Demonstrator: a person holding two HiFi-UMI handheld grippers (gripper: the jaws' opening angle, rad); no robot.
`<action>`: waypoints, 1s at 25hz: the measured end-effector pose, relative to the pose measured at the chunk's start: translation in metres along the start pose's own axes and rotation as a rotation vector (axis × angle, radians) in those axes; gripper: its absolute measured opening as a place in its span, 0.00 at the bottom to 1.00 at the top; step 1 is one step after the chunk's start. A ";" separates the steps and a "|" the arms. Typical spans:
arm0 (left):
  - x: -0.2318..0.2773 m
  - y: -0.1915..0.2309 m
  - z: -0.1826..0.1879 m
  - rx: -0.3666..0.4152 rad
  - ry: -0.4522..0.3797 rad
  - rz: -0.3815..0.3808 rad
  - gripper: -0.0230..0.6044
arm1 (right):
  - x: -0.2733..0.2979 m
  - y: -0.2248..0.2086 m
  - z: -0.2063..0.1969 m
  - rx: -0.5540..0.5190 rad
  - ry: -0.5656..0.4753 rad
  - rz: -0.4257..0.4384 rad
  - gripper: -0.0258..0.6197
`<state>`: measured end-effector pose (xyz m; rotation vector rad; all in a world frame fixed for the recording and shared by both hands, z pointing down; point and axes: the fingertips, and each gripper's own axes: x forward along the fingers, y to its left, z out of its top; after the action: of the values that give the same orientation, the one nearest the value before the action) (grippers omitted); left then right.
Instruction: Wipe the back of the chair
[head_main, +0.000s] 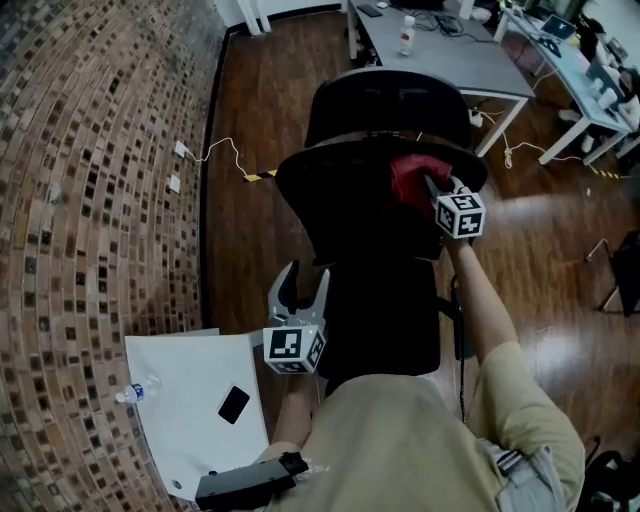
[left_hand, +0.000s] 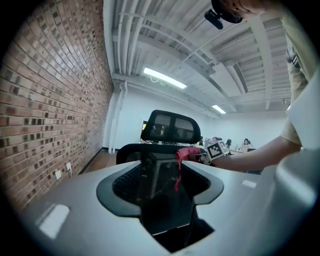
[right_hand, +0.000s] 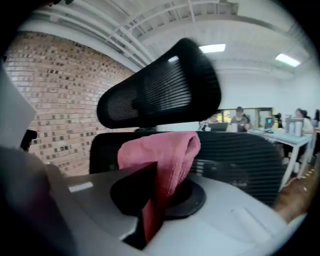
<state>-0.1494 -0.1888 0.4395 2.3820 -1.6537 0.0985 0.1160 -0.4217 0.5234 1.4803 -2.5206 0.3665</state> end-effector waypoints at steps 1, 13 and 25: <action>0.005 -0.009 0.000 0.002 0.001 -0.021 0.39 | -0.021 -0.031 -0.004 0.022 -0.003 -0.070 0.07; -0.014 -0.017 -0.005 0.005 0.008 0.002 0.39 | 0.036 0.119 -0.017 0.125 0.037 0.211 0.07; -0.014 -0.009 -0.017 0.009 0.040 0.011 0.39 | 0.107 0.220 -0.005 0.072 0.044 0.394 0.07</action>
<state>-0.1448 -0.1688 0.4515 2.3614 -1.6518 0.1550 -0.1275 -0.4055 0.5346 0.9738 -2.7818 0.5455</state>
